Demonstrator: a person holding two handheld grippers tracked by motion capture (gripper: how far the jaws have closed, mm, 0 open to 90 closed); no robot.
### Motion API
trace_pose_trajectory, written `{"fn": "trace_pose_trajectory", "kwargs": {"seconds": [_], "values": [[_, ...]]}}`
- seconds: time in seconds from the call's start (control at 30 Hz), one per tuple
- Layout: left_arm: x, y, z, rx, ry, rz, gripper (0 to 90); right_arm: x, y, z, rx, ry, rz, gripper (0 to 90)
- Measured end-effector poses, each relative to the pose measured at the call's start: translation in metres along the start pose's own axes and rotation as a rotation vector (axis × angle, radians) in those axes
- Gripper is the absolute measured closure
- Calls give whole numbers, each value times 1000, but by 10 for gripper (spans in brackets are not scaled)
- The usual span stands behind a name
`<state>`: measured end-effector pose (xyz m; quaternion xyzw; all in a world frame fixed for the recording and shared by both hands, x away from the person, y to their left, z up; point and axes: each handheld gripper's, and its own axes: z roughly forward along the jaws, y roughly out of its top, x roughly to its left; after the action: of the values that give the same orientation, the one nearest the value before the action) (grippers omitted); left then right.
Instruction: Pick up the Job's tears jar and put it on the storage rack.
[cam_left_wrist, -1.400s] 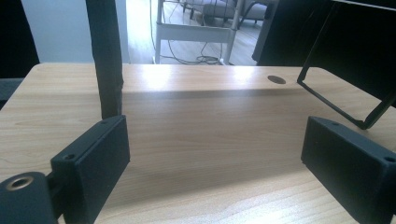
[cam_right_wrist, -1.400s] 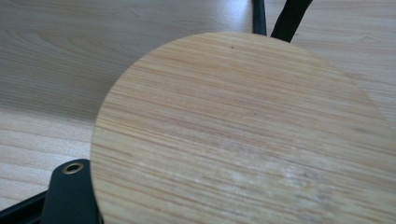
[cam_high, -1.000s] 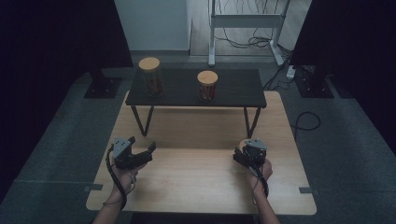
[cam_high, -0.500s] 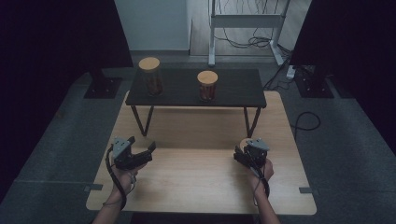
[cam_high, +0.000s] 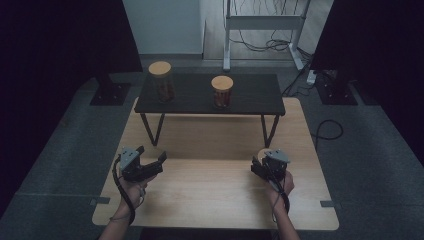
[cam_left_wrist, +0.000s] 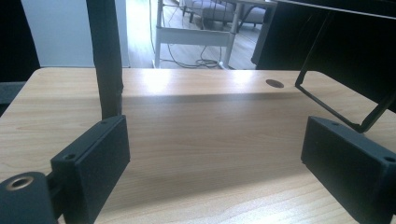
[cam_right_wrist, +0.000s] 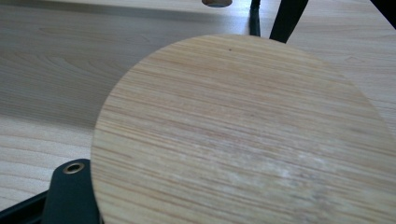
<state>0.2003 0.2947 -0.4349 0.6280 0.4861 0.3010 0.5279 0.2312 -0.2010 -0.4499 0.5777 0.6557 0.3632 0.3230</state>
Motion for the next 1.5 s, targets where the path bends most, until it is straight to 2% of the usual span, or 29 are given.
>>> {"fn": "trace_pose_trajectory", "kwargs": {"seconds": [0.63,1.03,1.5], "values": [[-1,0,1,3,-4,2,76,-3,-1,-15,-38,4,5,251],[0,0,1,3,-5,1,76,1,2,-28,-72,7,-19,250],[0,0,0,-1,-8,0,76,3,3,-38,-97,7,-24,251]]}}
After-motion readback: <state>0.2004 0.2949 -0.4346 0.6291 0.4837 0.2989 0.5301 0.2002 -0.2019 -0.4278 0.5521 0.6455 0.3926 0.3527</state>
